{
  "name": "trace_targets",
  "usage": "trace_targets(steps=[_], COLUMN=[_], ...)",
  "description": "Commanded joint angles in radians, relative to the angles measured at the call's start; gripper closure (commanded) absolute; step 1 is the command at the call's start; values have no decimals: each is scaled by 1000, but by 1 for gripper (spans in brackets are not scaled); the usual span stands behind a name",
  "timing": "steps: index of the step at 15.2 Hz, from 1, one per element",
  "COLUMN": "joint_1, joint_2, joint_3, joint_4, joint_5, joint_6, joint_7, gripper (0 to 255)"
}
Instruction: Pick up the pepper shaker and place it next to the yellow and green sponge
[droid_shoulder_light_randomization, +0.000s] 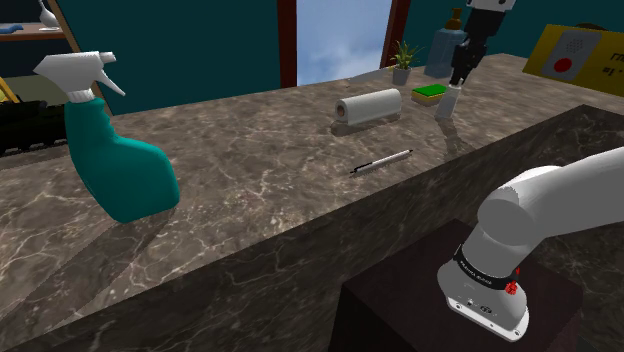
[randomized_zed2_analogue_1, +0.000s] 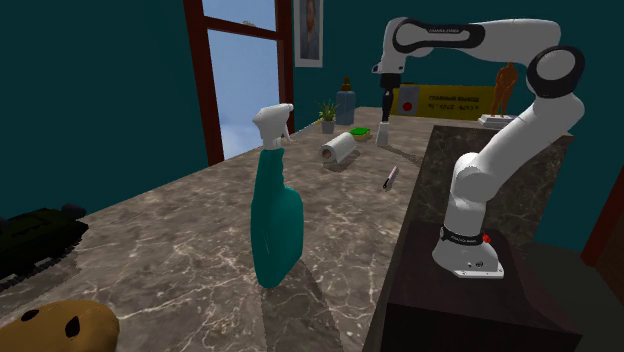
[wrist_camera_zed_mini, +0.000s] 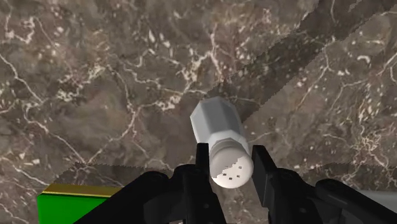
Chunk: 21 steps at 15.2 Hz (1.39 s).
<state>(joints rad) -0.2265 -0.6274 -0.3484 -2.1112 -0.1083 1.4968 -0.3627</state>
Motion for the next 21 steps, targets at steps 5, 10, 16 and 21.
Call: trace_targets(steps=[5, 10, 16, 21], joint_1=[-2, -2, 3, 9], joint_2=[-5, -3, 20, 46], joint_3=[-1, -1, -1, -2], joint_4=[-19, -17, 68, 150], joint_5=[-2, -2, 5, 11], joint_6=[15, 14, -48, -104], joint_7=[-1, -1, -6, -12], gripper=[255, 0, 0, 0])
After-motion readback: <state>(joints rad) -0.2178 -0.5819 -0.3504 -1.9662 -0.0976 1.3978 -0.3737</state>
